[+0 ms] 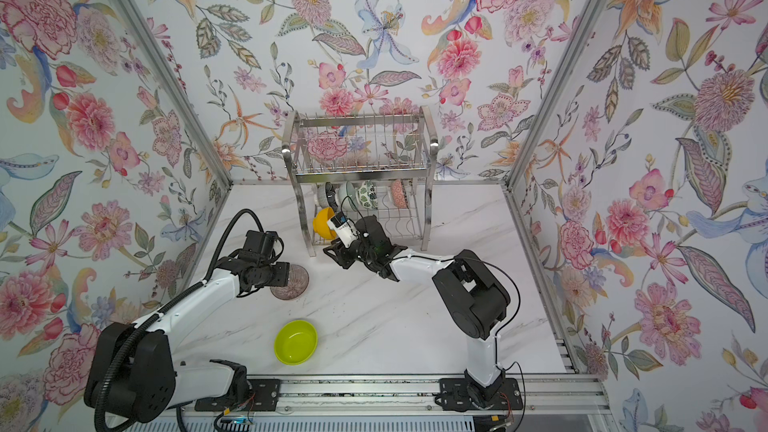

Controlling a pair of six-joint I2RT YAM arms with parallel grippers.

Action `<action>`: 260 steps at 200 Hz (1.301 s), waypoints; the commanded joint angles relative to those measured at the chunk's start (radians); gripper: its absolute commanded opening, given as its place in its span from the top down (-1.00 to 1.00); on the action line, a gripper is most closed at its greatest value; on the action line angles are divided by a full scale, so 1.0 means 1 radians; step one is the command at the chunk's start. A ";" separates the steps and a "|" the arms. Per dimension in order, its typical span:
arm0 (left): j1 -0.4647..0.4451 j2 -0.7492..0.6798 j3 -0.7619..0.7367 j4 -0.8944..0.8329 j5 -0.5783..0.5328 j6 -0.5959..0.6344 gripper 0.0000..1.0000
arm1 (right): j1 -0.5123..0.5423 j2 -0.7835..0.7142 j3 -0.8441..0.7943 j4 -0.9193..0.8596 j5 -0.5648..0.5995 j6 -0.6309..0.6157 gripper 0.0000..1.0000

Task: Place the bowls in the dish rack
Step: 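Swing the right gripper over the purple-striped bowl while the left gripper hovers above it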

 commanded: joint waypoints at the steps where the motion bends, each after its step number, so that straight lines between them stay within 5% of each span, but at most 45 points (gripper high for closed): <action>1: -0.001 0.027 0.032 -0.036 0.001 0.012 -0.24 | -0.006 -0.038 -0.015 0.027 0.002 0.012 0.22; 64: -0.003 0.076 0.043 -0.040 0.130 0.005 0.01 | -0.025 -0.073 -0.062 0.067 0.025 0.035 0.22; 167: -0.094 0.059 0.026 0.059 0.480 0.008 0.00 | -0.038 -0.120 -0.126 0.079 0.000 -0.008 0.22; 260: -0.053 -0.034 0.019 0.076 0.401 0.001 -0.10 | 0.044 -0.201 -0.030 -0.393 -0.004 -0.535 0.14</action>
